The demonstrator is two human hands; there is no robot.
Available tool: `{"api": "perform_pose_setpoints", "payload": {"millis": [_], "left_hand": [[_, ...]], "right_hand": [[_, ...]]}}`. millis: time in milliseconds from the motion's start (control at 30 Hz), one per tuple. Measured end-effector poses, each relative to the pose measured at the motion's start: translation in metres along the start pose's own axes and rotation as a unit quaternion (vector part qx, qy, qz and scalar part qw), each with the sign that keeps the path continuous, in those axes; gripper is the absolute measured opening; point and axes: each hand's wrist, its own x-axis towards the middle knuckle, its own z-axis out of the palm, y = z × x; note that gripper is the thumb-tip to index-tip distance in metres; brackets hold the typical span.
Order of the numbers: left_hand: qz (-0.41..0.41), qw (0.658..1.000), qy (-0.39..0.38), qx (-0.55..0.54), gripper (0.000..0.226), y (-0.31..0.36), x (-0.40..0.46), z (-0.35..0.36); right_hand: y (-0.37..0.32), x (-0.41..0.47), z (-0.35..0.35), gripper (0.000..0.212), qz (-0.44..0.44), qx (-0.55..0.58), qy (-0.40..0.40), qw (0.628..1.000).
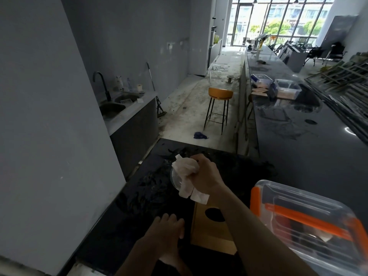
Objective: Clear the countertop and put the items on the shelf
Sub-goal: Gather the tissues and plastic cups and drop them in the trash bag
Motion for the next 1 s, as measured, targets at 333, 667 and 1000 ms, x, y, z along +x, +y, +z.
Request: {"api": "perform_pose_setpoints", "payload": {"millis": [333,667,1000], "left_hand": [[-0.119,0.988,0.077,-0.062,0.053,-0.05,-0.021,-0.005],[-0.103,0.686,0.374,-0.616,0.023,-0.093,-0.047,-0.05],[-0.022,0.709,0.358,-0.607,0.028,-0.106,-0.025,-0.06]], "right_hand": [[-0.008,-0.008,0.009,0.038,-0.074,0.013,-0.05,0.996],[-0.034,-0.007,0.04,0.037,-0.131,0.027,-0.126,0.983],[-0.068,0.011,0.072,0.064,-0.061,0.066,-0.1,0.991]]}}
